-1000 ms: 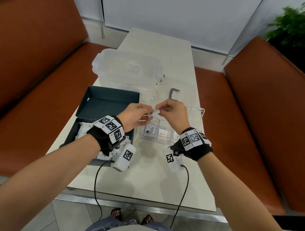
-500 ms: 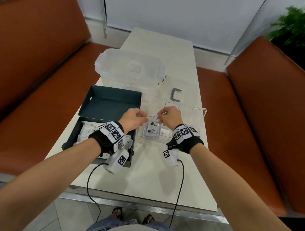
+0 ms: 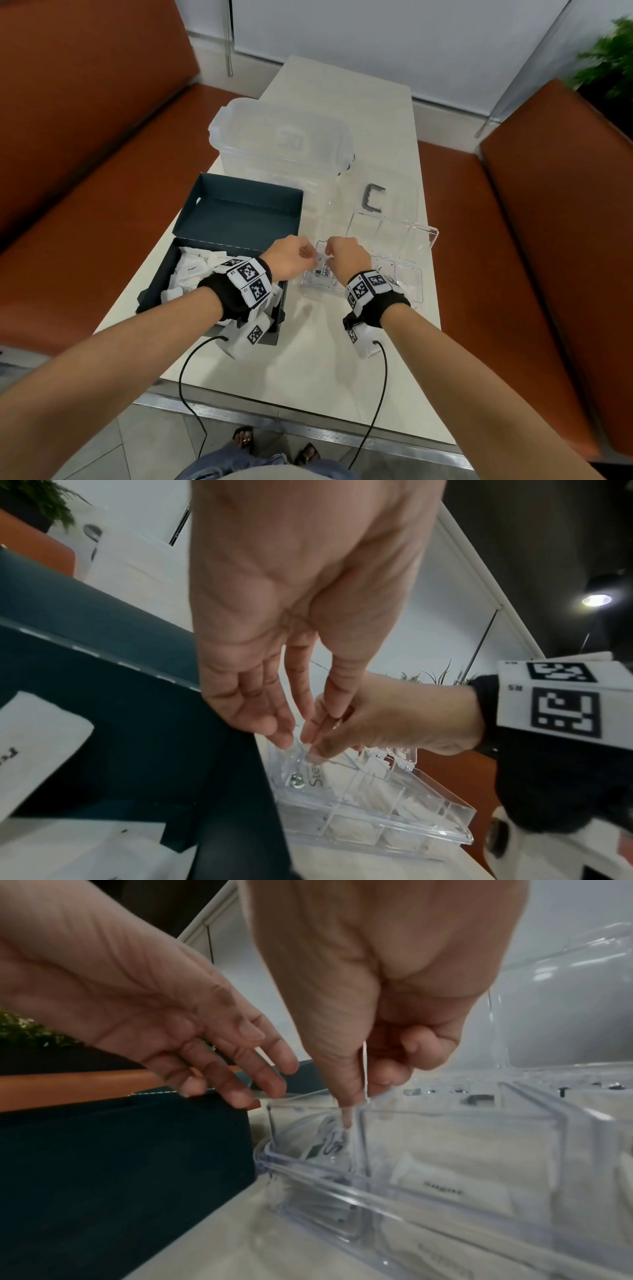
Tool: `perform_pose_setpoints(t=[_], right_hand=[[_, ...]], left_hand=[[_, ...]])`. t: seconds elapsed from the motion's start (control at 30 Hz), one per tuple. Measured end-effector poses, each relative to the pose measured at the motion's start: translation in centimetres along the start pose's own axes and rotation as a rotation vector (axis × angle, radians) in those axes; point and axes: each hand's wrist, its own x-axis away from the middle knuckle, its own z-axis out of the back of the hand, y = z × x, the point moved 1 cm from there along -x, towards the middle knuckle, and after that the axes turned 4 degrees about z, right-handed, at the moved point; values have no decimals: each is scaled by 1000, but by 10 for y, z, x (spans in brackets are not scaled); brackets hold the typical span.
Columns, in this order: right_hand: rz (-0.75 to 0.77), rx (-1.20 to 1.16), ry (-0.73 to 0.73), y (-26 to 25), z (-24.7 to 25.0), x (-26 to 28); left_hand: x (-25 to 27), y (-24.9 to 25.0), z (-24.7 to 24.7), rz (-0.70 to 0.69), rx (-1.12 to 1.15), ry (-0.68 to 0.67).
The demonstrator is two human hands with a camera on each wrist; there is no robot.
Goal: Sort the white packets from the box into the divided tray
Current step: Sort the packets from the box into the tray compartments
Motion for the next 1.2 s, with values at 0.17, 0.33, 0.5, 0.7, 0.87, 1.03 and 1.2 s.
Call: perform_pose_setpoints(t=[0.17, 0.33, 0.5, 0.7, 0.87, 1.03, 1.2], right_hand=[[51, 140, -71, -2, -4, 1], [35, 152, -137, -4, -1, -1], [17, 122, -168, -2, 4, 0], [18, 62, -140, 2, 15, 3], [70, -54, -6, -4, 42, 7], [230, -288, 37, -34, 68, 5], [376, -362, -45, -82, 64, 4]], left_hand=[[0, 1, -1, -15, -24, -18], [2, 2, -1, -30, -32, -21], [5, 3, 3, -43, -21, -28], [12, 2, 13, -59, 5, -9], [22, -1, 39, -62, 45, -10], [33, -13, 75, -51, 20, -13], [39, -41, 109, -32, -87, -4]])
